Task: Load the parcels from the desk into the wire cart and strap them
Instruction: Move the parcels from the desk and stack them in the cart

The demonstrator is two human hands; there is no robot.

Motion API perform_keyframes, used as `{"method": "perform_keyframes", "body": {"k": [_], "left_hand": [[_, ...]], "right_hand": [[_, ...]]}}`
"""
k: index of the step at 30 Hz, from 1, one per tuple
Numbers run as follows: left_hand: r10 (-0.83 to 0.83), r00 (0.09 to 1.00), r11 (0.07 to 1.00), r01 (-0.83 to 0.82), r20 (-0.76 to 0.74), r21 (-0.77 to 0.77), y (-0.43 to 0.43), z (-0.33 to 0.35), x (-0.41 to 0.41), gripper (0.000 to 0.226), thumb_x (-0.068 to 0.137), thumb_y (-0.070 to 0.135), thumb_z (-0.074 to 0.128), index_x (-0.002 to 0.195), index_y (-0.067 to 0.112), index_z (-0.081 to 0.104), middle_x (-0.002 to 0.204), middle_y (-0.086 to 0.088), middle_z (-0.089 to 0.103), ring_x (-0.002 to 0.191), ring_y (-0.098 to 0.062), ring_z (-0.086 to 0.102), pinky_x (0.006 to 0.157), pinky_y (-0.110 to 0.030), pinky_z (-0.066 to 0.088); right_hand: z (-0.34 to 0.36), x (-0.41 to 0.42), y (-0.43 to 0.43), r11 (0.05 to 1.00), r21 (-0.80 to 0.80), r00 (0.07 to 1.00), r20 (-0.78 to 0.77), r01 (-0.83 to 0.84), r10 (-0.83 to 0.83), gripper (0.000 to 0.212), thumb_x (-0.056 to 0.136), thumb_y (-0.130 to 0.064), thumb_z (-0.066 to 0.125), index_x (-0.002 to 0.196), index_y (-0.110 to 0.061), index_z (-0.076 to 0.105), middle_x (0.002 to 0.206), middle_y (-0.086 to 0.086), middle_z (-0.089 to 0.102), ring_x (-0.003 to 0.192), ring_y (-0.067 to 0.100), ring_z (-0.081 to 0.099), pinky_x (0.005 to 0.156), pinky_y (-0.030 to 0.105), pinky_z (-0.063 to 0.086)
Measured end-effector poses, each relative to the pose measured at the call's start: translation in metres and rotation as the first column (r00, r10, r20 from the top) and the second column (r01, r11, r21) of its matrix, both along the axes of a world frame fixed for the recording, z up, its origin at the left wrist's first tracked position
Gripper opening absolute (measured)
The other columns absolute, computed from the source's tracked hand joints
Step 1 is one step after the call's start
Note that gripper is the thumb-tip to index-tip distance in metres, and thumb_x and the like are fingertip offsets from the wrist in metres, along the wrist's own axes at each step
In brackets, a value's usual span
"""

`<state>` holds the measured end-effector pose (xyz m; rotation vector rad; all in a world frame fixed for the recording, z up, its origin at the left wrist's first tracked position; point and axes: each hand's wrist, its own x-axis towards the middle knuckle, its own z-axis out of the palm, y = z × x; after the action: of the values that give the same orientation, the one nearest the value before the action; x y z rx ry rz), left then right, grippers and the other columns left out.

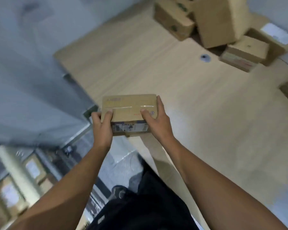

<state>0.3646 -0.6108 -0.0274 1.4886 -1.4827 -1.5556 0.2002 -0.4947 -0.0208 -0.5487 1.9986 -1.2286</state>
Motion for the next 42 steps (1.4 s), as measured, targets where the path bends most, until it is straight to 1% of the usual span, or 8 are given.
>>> {"method": "perform_keyframes", "body": {"k": [4,12,20,23,27,34,38,42], "left_hand": [[0.307,0.951,0.949,-0.308,-0.03,-0.066,-0.009,0.013,0.121,0.042,0.089,0.056,0.057,0.122,0.03,0.054,0.118,0.005,0.067,0.098,-0.002,0.067,0.081,-0.018,0.051],[0.923,0.384,0.376,-0.897,0.012,-0.232,0.069,0.03,0.302,0.057,0.087,0.046,0.053,0.133,0.013,0.061,0.133,-0.001,0.065,0.121,-0.014,0.06,0.105,-0.028,0.044],[0.992,-0.117,-0.107,-0.98,0.053,-0.17,0.153,0.012,0.407,0.018,0.094,0.025,0.054,0.104,0.016,0.066,0.086,0.019,0.061,0.07,0.02,0.053,0.066,-0.004,0.039],[0.963,-0.269,-0.264,-0.958,0.025,-0.114,0.179,-0.003,0.447,0.022,0.083,0.047,0.054,0.091,0.027,0.058,0.093,0.011,0.058,0.086,0.002,0.058,0.082,-0.022,0.045],[0.966,-0.233,-0.217,-0.966,-0.11,0.142,0.196,-0.032,0.499,0.05,0.081,0.06,0.058,0.115,0.024,0.064,0.131,-0.012,0.066,0.123,-0.035,0.064,0.11,-0.062,0.045],[0.983,-0.048,-0.027,-0.992,-0.179,0.12,0.199,-0.103,0.575,0.048,0.101,0.053,0.05,0.131,0.017,0.06,0.116,0.004,0.076,0.11,-0.015,0.072,0.087,-0.034,0.06],[0.97,-0.182,-0.146,-0.965,-0.159,0.217,0.203,-0.165,0.601,0.062,0.089,0.071,0.053,0.124,0.021,0.064,0.13,-0.014,0.068,0.118,-0.033,0.067,0.098,-0.064,0.053],[0.935,-0.329,-0.259,-0.888,-0.13,0.381,0.209,-0.244,0.594,0.084,0.088,0.075,0.056,0.14,0.009,0.056,0.136,-0.018,0.065,0.125,-0.036,0.064,0.104,-0.064,0.05]], "right_hand": [[0.007,0.093,-0.062,0.948,-0.029,0.947,-0.057,-0.317,0.315,0.093,0.087,-0.068,0.064,0.163,-0.042,0.017,0.126,-0.022,0.058,0.097,-0.019,0.056,0.079,-0.003,0.043],[0.023,0.304,-0.149,0.405,-0.064,0.41,-0.083,-0.912,0.908,0.081,0.096,-0.052,0.062,0.164,-0.035,0.022,0.155,-0.011,0.041,0.137,0.007,0.044,0.119,0.03,0.034],[-0.016,0.453,-0.123,-0.048,-0.12,-0.056,0.065,-0.992,0.996,0.073,0.098,-0.06,0.051,0.163,-0.037,0.027,0.163,-0.009,0.035,0.143,0.008,0.038,0.114,0.024,0.033],[-0.022,0.531,-0.119,-0.129,-0.142,-0.147,0.125,-0.981,0.981,0.074,0.088,-0.074,0.05,0.157,-0.049,0.035,0.163,-0.007,0.032,0.149,0.023,0.034,0.12,0.047,0.034],[-0.031,0.6,-0.119,-0.221,-0.043,-0.223,0.061,-0.974,0.973,0.086,0.078,-0.085,0.045,0.156,-0.053,0.032,0.168,-0.004,0.024,0.158,0.027,0.017,0.126,0.058,0.016],[-0.086,0.692,-0.148,-0.352,0.08,-0.325,0.237,-0.933,0.915,0.065,0.091,-0.075,0.046,0.133,-0.029,0.064,0.116,-0.007,0.078,0.103,0.009,0.075,0.089,0.04,0.053],[-0.142,0.733,-0.136,-0.474,0.132,-0.451,0.173,-0.87,0.876,0.062,0.087,-0.075,0.047,0.114,-0.02,0.06,0.116,0.002,0.072,0.106,0.015,0.07,0.092,0.036,0.052],[-0.225,0.75,-0.12,-0.52,0.233,-0.495,0.162,-0.822,0.854,0.101,0.076,-0.094,0.046,0.147,-0.021,0.051,0.154,0.01,0.052,0.142,0.028,0.05,0.117,0.053,0.04]]}}
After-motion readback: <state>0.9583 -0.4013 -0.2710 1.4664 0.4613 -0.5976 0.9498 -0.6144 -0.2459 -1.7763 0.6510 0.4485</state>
